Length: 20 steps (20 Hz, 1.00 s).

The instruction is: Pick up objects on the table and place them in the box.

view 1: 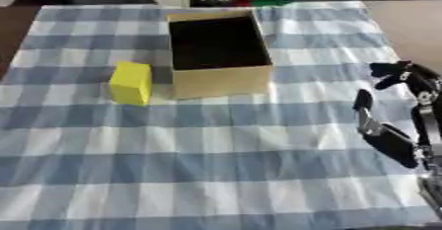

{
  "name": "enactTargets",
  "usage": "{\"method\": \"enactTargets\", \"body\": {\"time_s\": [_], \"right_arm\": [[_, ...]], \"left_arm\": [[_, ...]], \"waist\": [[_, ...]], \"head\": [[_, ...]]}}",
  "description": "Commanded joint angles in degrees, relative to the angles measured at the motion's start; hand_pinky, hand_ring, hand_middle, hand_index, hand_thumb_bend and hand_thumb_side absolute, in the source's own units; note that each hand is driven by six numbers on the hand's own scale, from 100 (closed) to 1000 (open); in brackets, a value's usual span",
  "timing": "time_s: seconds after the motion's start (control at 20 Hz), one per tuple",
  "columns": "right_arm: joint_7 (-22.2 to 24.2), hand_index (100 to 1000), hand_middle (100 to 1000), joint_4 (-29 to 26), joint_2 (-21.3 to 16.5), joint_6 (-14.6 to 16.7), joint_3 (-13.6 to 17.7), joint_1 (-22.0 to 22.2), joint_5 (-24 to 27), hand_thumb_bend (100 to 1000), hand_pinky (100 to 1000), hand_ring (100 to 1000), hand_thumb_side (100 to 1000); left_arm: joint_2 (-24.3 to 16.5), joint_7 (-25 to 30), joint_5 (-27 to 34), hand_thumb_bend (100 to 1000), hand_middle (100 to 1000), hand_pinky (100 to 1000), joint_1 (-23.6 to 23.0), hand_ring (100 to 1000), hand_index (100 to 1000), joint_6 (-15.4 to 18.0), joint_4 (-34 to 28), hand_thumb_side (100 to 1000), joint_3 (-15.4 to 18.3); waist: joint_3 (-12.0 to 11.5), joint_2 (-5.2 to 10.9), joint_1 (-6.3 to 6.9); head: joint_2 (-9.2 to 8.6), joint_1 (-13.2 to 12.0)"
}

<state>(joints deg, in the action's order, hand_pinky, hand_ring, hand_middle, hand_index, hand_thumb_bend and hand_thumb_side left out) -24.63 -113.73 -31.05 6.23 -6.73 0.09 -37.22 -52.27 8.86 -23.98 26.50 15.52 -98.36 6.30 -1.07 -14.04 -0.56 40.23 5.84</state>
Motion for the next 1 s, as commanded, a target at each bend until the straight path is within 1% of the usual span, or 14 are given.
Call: {"method": "enactTargets", "body": {"time_s": [0.05, 0.15, 0.25, 0.4, 0.45, 0.65, 0.85, 1.0], "right_arm": [[0.3, 783, 616, -0.9, -1.7, 0.1, 0.3, -0.1, 0.4, 100, 854, 552, 417], [0.5, 783, 615, -0.9, -1.8, 0.2, 0.2, -0.1, 0.5, 100, 854, 551, 416], [0.7, 783, 615, -0.9, -1.8, 0.2, 0.0, -0.1, 0.5, 100, 854, 551, 416], [1.0, 783, 615, -0.9, -1.9, 0.2, -0.2, -0.2, 0.5, 100, 855, 549, 415], [1.1, 784, 614, -0.9, -2.0, 0.2, -0.2, -0.2, 0.5, 100, 855, 547, 415], [1.5, 784, 614, -0.9, -2.0, 0.3, -0.5, -0.3, 0.6, 100, 855, 544, 415], [1.8, 783, 612, -0.9, -2.0, 0.4, -0.7, -0.5, 0.4, 100, 854, 541, 415], [2.0, 782, 609, -0.9, -2.0, 0.5, -0.8, -0.6, 0.5, 100, 854, 537, 415]], "left_arm": [[-4.6, 8.5, 0.6, 631, 788, 868, 3.8, 843, 880, 3.7, 5.2, 211, -1.6], [-5.2, 13.0, 0.2, 674, 796, 871, 6.7, 850, 881, 4.9, 8.8, 201, -3.0], [-5.3, 16.8, -0.3, 713, 805, 875, 9.2, 858, 882, 5.8, 11.6, 211, -4.4], [-4.9, 22.5, -1.1, 799, 810, 888, 12.5, 869, 882, 7.2, 15.5, 276, -6.8], [-4.6, 24.5, -1.4, 816, 807, 888, 13.5, 870, 880, 7.5, 16.8, 277, -7.5], [-2.8, 31.8, -3.0, 817, 832, 906, 17.4, 884, 893, 8.0, 20.6, 255, -9.7], [-0.9, 38.4, -5.1, 840, 852, 935, 20.3, 907, 896, 7.5, 23.5, 279, -11.6], [0.7, 41.9, -6.7, 852, 854, 936, 22.2, 910, 913, 7.0, 25.7, 287, -12.8]], "waist": [[0.2, 1.09, 0.29], [0.3, 1.14, 0.42], [0.4, 1.17, 0.52], [0.6, 1.23, 0.67], [0.6, 1.24, 0.71], [0.7, 1.26, 0.84], [0.8, 1.3, 0.92], [0.8, 1.35, 0.97]], "head": [[0.05, -0.4], [0.14, -0.5], [0.2, -0.6], [0.21, -0.9], [0.13, -1.0], [-0.09, -1.3], [-0.23, -1.6], [-0.34, -1.7]]}}
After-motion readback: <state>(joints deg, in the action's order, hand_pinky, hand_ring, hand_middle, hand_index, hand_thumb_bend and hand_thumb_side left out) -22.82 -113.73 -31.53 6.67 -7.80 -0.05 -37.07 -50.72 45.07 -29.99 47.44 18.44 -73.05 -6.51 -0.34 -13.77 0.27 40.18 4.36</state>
